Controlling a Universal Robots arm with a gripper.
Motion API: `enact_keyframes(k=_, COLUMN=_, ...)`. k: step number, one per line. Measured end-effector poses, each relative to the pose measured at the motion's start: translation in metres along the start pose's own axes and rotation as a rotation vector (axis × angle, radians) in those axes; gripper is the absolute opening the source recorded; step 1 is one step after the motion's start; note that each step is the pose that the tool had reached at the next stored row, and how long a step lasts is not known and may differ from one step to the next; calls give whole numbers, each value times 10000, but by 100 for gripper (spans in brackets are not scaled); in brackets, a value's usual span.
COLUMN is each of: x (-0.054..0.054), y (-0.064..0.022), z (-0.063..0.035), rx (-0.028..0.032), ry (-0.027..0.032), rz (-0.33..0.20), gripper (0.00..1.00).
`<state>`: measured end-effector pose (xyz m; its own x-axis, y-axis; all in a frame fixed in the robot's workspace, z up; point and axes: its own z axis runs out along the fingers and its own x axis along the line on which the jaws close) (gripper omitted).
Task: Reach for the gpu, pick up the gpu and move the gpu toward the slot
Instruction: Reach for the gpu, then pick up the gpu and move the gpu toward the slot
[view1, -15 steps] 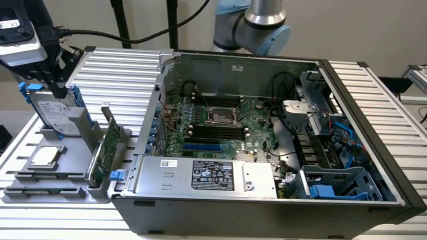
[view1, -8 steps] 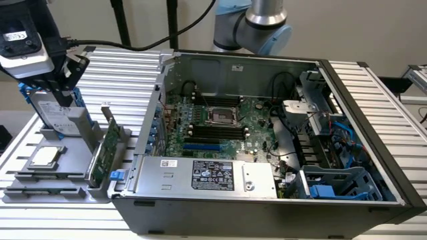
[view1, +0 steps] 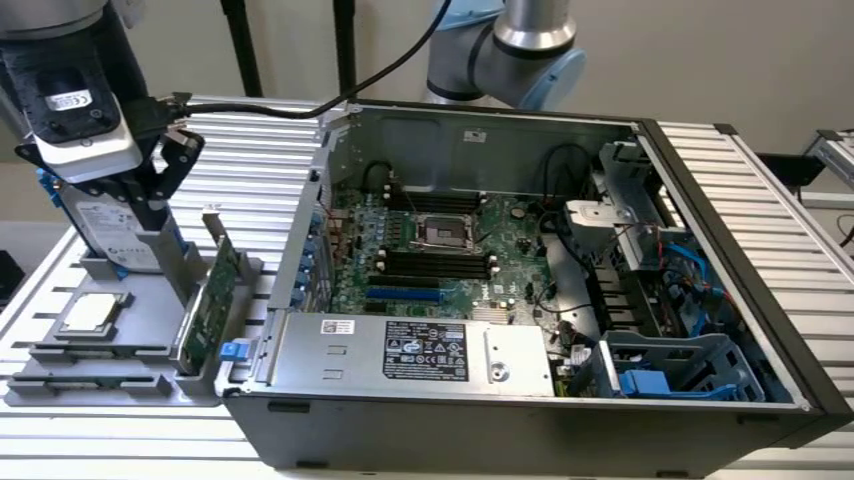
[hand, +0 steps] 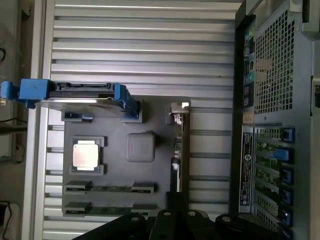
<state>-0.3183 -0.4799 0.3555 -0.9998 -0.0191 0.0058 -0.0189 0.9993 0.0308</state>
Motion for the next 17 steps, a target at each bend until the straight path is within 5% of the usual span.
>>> enact_keyframes(k=17, x=-20, y=-4, z=15, rx=12, ry=6, rz=1, gripper=11)
